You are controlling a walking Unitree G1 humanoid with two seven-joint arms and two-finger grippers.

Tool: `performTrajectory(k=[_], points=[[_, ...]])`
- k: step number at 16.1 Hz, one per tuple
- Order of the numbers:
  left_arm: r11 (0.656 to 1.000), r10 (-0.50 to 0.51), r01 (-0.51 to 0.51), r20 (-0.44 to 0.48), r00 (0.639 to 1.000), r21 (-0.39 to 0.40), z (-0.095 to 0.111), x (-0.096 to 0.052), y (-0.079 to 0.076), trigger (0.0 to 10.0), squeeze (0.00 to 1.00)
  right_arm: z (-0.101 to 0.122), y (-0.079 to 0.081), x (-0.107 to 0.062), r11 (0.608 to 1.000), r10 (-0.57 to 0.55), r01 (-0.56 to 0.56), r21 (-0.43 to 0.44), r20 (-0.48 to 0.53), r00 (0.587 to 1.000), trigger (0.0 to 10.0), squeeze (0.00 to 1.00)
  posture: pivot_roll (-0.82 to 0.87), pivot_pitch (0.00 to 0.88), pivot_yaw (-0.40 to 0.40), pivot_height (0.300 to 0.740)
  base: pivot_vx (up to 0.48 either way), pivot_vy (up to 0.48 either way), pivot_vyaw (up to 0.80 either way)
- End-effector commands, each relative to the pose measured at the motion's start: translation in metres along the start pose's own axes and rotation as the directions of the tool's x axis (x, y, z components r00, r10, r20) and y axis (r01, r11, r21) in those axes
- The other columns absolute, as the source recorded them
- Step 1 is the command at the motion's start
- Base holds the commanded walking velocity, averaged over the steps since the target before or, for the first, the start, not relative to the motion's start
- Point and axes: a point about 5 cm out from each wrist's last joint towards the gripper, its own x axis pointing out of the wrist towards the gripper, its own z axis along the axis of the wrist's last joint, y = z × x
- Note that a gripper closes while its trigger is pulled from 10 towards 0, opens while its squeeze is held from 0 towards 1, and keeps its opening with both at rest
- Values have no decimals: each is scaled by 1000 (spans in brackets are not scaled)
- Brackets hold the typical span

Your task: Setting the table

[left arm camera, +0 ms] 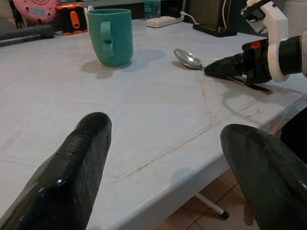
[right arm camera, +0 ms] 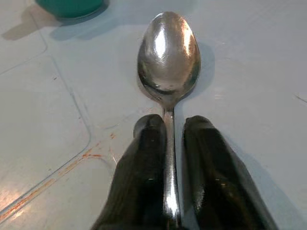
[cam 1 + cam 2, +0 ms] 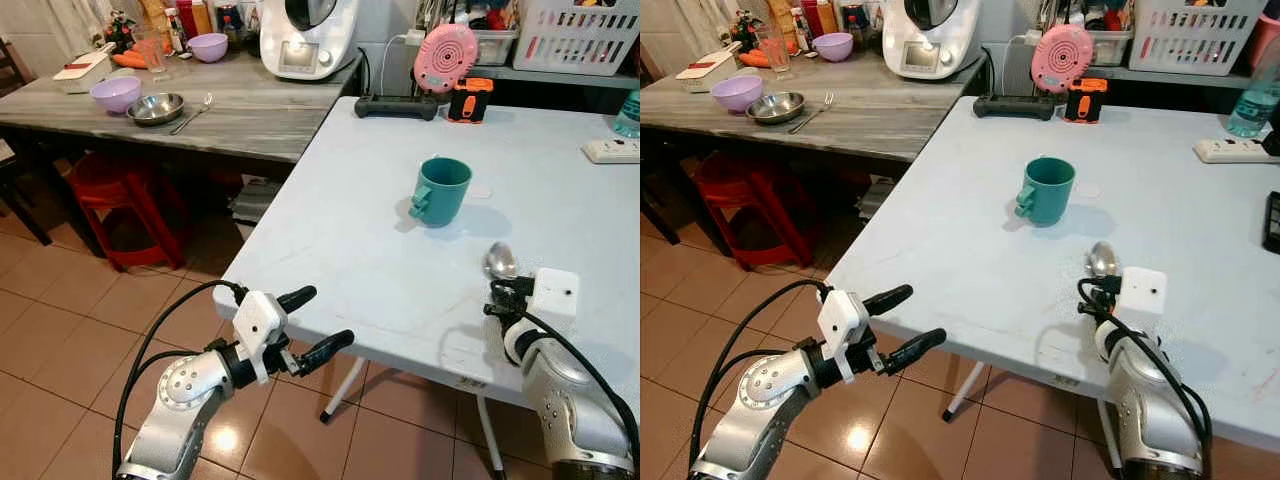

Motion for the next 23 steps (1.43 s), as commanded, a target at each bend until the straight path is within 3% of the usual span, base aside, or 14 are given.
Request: performTrajectory(k=[1,6,10,12,13,15,16,19,20,21,23], points=[[999,-26,26,-8,1000,25,2,-1,-2,10000,0,-25,7,-1,999,25,-19,49,-116,993,0,0,-88,70,81,740,0,0,0],[999,-32,32,-6,999,29,2,-1,-3,10000,0,-28,9,-2,992,13,4,126,-128,992,0,0,-92,72,84,740,0,0,0],[999,-24,23,1,1000,34,2,-1,-2,10000,0,-16,11,-5,987,-1,14,161,-81,997,0,0,-94,72,81,740,0,0,0],[1000,15,-15,15,1000,21,3,-1,3,10000,0,-6,12,-8,984,-6,11,176,-30,1000,0,0,-99,70,81,740,0,0,0],[995,102,-102,35,994,0,4,-1,10,10000,0,3,12,-11,984,-25,20,179,24,999,0,0,-99,70,81,740,0,0,0],[958,285,-285,50,957,-15,7,0,30,10000,0,15,10,-14,979,-58,36,200,103,993,0,0,-109,60,81,740,0,0,0],[917,400,-398,56,915,-36,9,-1,44,10000,0,23,9,-17,976,-78,43,214,158,984,0,0,-109,60,81,740,0,0,0],[828,560,-557,53,827,-58,11,-6,64,10000,0,37,8,-25,978,-106,51,202,270,957,0,0,-109,50,77,740,0,0,0],[815,578,-574,47,815,-72,10,-7,66,10000,0,41,9,-27,984,-96,44,174,303,948,1255,0,-109,50,77,740,0,0,0],[806,590,-584,48,806,-101,9,-8,67,10000,0,46,10,-29,988,-92,44,150,334,938,10000,0,-113,41,73,740,0,0,0],[797,598,-586,60,799,-143,9,-4,68,10000,0,51,16,-32,993,-66,26,112,371,926,10000,0,-122,38,76,740,0,0,0]])
